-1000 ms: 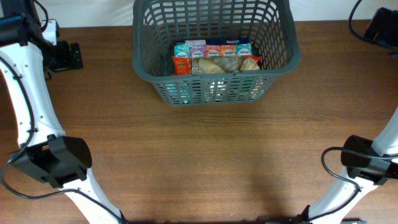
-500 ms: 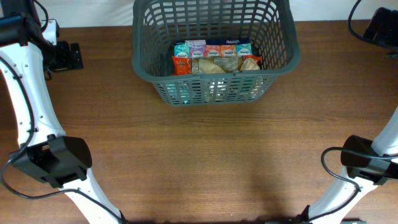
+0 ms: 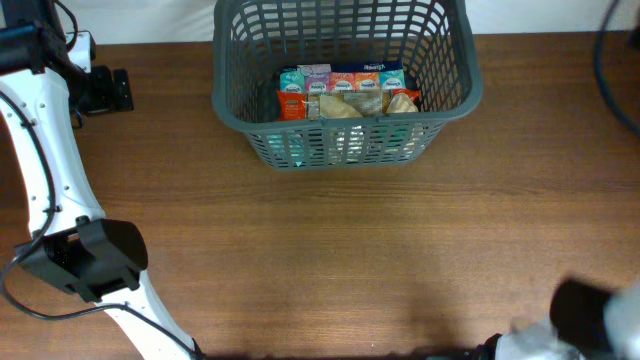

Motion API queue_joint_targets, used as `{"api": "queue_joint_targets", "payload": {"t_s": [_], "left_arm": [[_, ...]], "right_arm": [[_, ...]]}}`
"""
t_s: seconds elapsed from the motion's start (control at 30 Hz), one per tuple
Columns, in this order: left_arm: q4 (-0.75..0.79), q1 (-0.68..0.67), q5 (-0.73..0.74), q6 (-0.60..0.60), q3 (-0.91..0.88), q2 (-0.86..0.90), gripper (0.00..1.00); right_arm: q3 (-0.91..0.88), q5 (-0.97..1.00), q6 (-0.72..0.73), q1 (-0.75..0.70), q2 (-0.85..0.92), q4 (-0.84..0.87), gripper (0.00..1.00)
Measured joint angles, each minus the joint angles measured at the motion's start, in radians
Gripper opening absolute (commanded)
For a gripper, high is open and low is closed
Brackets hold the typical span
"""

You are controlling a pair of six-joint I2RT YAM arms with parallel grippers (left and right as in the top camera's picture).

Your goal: Pack container

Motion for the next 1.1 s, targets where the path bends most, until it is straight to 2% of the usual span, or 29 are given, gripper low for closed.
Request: {"api": "queue_joint_targets", "payload": {"t_s": [0.2, 0.3, 0.53, 0.73, 0.97, 1.1], "left_arm": [[0.000, 0.000, 0.000, 0.000, 0.000, 0.000, 0.99], [0.000, 0.000, 0.000, 0.000, 0.000, 0.000, 0.99], [0.000, 0.000, 0.000, 0.000, 0.000, 0.000, 0.99], [0.000, 0.000, 0.000, 0.000, 0.000, 0.000, 0.99], [0.000, 0.000, 0.000, 0.000, 0.000, 0.000, 0.99], [0.000, 0.000, 0.000, 0.000, 0.000, 0.000, 0.99]], "right_arm": [[-0.371, -0.044, -0.001, 0.023, -0.428, 0.220, 0.99], [-0.632, -0.054, -0.001, 0.072, -0.648, 0.312, 0.99], [-1.209, -0.069, -0.001, 0.189, -1.062, 0.372, 0.99], [-1.699, -0.069, -0.001, 0.268, -1.417, 0.606, 0.99], [-2.193, -0.069, -0.001, 0.297, -1.603, 0.824, 0.99], [-2.343, -0.058, -0.001, 0.297, -1.651, 0.871, 0.99]]}}
